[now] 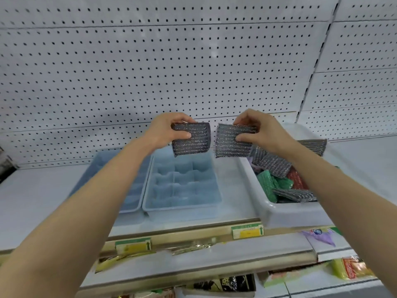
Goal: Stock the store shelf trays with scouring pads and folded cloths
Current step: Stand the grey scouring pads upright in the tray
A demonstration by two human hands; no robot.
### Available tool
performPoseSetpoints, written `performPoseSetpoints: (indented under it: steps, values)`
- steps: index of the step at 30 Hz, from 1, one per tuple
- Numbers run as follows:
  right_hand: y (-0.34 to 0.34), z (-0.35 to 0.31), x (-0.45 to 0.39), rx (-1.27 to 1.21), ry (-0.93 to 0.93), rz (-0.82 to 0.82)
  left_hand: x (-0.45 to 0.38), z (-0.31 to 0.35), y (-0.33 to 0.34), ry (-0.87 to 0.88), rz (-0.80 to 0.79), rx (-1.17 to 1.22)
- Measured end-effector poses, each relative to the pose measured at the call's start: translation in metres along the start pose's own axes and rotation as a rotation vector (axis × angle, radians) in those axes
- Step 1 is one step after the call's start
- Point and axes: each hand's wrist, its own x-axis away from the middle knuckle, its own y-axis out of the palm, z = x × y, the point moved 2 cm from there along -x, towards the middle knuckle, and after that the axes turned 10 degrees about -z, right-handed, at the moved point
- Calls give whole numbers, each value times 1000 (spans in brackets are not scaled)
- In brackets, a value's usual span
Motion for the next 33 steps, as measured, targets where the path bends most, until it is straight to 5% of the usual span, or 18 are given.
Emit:
performPoseSetpoints:
  steps: [20, 33]
  values:
    - [161, -38, -140, -96, -5, -194, 64, -191, -175, -281, 195, -130]
    - [257, -53, -186, -124, 185, -85, 11, -293, -183, -123, -39, -291]
